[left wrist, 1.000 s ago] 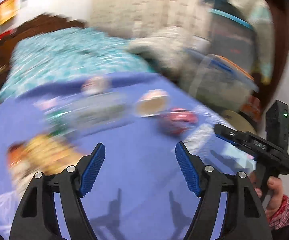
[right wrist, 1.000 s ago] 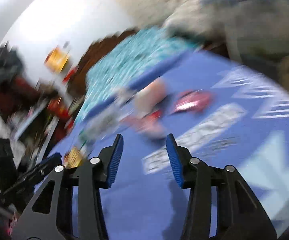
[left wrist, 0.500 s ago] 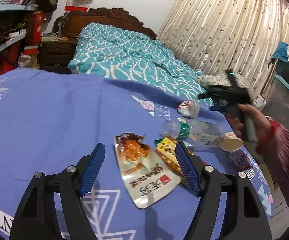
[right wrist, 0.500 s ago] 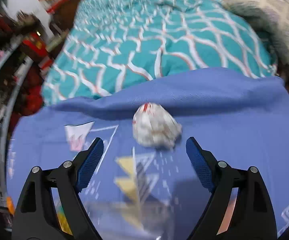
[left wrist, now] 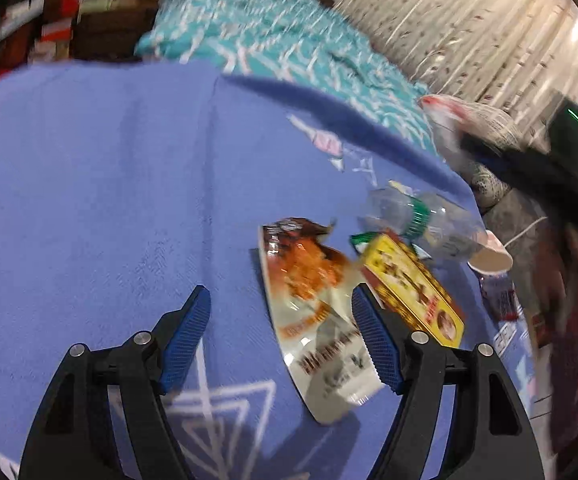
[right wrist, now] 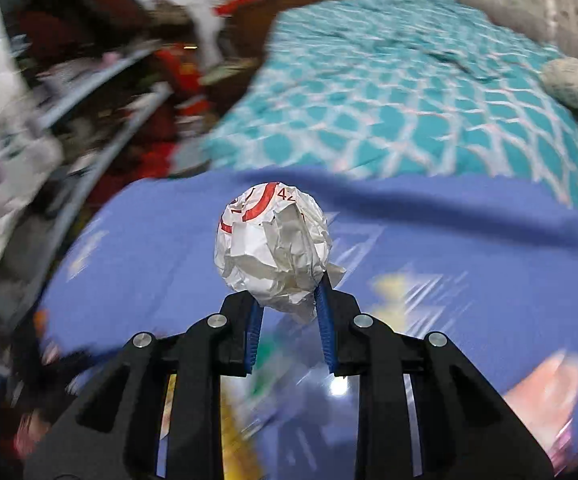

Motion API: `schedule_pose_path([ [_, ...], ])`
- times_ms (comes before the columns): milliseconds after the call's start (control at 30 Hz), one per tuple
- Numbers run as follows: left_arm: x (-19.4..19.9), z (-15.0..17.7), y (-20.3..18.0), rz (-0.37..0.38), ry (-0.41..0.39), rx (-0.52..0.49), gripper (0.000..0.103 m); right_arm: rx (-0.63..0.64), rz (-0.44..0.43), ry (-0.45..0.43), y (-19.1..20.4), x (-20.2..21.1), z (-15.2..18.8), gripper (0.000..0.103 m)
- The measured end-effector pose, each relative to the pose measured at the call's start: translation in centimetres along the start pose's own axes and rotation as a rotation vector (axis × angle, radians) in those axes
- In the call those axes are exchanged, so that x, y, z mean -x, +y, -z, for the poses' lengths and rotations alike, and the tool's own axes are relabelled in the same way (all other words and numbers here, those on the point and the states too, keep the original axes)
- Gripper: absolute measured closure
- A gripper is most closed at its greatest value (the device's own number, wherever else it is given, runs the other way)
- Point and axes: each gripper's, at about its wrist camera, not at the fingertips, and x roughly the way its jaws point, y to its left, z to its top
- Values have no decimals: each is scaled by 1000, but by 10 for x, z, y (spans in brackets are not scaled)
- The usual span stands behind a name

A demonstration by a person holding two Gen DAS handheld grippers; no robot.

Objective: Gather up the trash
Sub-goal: 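Grasp the crumpled paper ball with red print using the right tool, then grasp the orange snack wrapper with the left tool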

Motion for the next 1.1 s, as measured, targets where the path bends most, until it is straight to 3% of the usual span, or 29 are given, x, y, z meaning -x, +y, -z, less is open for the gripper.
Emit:
schedule_pose_path([
  [67,-3,-8,4,48,10,27,35,26,-34,-31,21,12,35,76],
  [200,-11,-10,-3,58,15,19,39,35,3,-74,37,24,95,76],
  [267,-18,-7,-10,44,26,-2,67,-37,19,-65,21,17,112,76],
  [333,-23,-5,-13,39,26,-11,84,-102,51,-54,5,5,123,75],
  [500,-4,15,-10,93,10,49,86,-211,37,-96,-4,24,156,76],
  [767,75,84,-25,148,-59,-7,86,-206,47,-176,19,100,203,76],
  [900,81,108,-48,142,-28,-77,86,-209,57,-162,25,117,238,76],
  [1100,56,134,-94,110,54,-202,82,-192,140,-114,29,135,289,75],
])
